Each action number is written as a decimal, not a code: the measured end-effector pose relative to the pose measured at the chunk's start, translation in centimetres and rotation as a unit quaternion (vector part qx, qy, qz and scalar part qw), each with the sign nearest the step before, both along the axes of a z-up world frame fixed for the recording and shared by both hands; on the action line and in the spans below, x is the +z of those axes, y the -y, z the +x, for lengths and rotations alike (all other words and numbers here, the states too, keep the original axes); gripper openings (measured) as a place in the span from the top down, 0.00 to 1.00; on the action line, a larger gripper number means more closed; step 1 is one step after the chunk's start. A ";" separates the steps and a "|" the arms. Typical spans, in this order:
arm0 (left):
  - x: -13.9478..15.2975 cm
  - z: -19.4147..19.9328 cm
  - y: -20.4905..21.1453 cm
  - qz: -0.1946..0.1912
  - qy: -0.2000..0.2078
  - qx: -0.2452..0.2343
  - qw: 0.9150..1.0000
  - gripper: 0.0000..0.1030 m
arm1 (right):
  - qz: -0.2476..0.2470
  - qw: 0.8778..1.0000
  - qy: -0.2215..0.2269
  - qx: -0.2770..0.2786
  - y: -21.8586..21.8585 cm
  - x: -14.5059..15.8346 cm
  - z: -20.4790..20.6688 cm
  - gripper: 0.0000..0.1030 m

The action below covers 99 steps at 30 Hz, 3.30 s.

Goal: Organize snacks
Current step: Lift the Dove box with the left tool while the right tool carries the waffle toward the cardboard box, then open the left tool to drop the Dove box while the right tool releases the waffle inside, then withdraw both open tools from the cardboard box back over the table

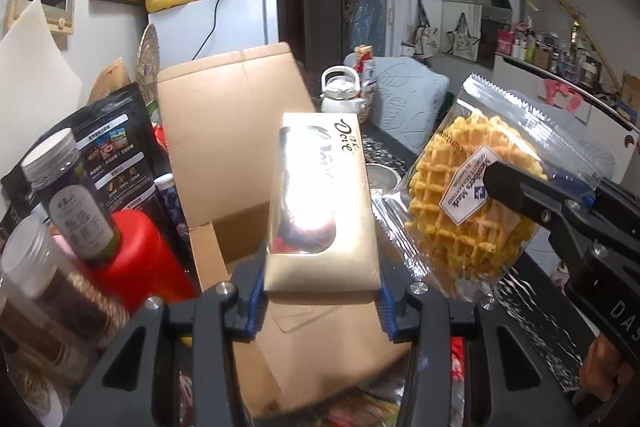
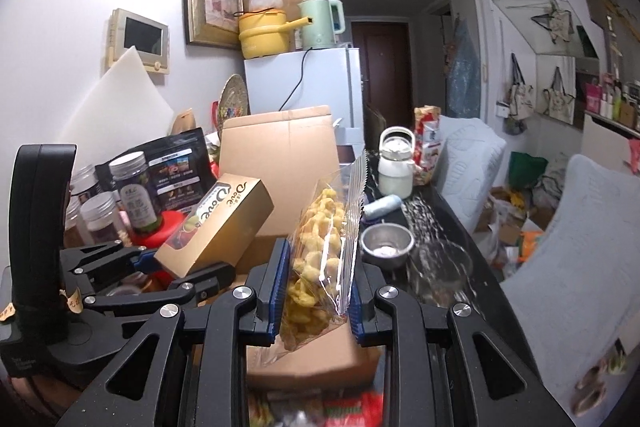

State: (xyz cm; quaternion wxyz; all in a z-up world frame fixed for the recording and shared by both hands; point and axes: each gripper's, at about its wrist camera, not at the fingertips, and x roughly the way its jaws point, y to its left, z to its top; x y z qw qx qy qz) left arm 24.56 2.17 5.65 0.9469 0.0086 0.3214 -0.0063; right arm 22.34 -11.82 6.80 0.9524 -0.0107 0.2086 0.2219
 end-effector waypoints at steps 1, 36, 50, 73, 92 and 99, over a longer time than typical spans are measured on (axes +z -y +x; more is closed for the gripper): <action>-0.2 0.6 -0.2 -0.002 -0.004 0.002 1.000 0.58 | -0.003 1.000 -0.001 0.003 -0.4 -0.1 0.9 0.75; -13.6 15.7 -2.4 0.012 -0.243 0.043 0.969 0.58 | -0.105 0.983 -0.143 0.046 -7.8 -9.4 17.7 0.75; -13.9 17.9 -0.2 0.031 -0.247 0.049 0.967 0.57 | -0.153 0.975 -0.152 0.047 -8.4 -11.0 17.7 0.73; -9.2 12.4 -0.4 0.040 -0.188 0.074 0.979 0.28 | -0.154 0.982 -0.113 -0.007 -4.8 -6.4 12.8 0.43; 1.7 2.4 0.3 0.035 -0.074 0.066 0.994 0.28 | -0.113 0.992 -0.041 -0.029 -2.0 2.1 4.1 0.39; 5.0 -1.8 0.4 0.032 -0.038 0.066 0.997 0.28 | -0.100 0.994 -0.013 -0.040 -1.0 4.9 0.0 0.31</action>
